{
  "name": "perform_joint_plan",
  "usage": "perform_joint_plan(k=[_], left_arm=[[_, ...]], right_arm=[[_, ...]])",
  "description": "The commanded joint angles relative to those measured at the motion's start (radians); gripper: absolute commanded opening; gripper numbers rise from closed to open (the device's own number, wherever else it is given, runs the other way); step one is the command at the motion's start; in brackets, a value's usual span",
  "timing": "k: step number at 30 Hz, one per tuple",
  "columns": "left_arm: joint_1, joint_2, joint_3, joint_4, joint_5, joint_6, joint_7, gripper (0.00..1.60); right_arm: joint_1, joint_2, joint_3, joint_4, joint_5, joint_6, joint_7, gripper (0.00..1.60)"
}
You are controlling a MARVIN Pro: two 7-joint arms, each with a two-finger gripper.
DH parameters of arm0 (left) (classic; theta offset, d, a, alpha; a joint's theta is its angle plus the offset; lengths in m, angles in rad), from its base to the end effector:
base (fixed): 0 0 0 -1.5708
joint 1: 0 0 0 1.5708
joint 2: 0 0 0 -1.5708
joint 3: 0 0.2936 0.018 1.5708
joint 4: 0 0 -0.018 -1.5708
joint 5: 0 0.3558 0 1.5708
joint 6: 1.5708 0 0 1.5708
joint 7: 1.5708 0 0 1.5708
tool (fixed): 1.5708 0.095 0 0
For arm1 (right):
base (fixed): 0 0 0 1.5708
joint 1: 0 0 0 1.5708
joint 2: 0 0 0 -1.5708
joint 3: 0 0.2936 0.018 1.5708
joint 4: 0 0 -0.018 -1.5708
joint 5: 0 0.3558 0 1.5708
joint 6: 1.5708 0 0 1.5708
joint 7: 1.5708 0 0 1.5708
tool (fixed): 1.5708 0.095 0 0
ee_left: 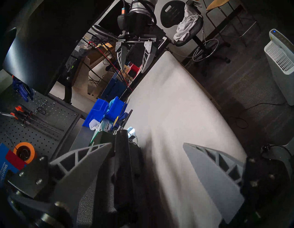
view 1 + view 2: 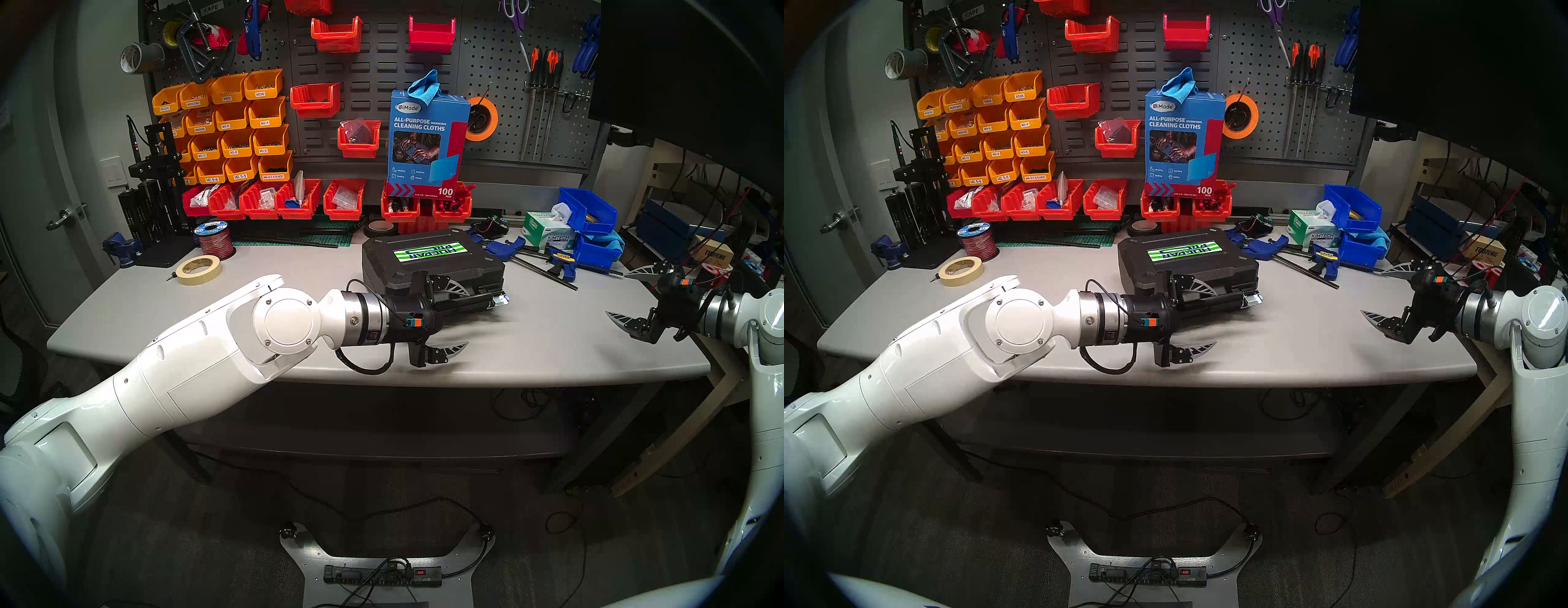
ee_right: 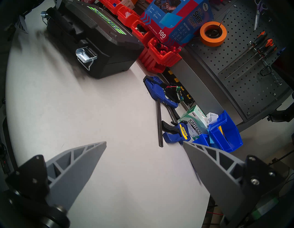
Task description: Open the tool box
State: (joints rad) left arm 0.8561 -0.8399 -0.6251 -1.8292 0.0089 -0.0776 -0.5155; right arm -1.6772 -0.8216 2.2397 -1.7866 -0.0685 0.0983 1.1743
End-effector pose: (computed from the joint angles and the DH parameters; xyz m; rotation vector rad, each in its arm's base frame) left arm 0.4319 -0.1600 -0.1587 1.0960 -2.1369 1.8099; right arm 0.3663 -0.2959 -0.0872 2.0776 1.3654 1.5451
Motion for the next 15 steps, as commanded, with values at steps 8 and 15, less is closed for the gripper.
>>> perform_joint_plan(k=[8, 15], left_arm=[[-0.023, -0.042, 0.008, -0.004, 0.07, 0.029, 0.028, 1.6], [-0.019, -0.08, 0.023, 0.026, 0.226, 0.087, 0.134, 1.6]], right_arm=[[0.008, 0.007, 0.008, -0.007, -0.002, -0.003, -0.005, 1.6], [0.008, 0.007, 0.008, -0.007, -0.002, -0.002, -0.005, 1.6]])
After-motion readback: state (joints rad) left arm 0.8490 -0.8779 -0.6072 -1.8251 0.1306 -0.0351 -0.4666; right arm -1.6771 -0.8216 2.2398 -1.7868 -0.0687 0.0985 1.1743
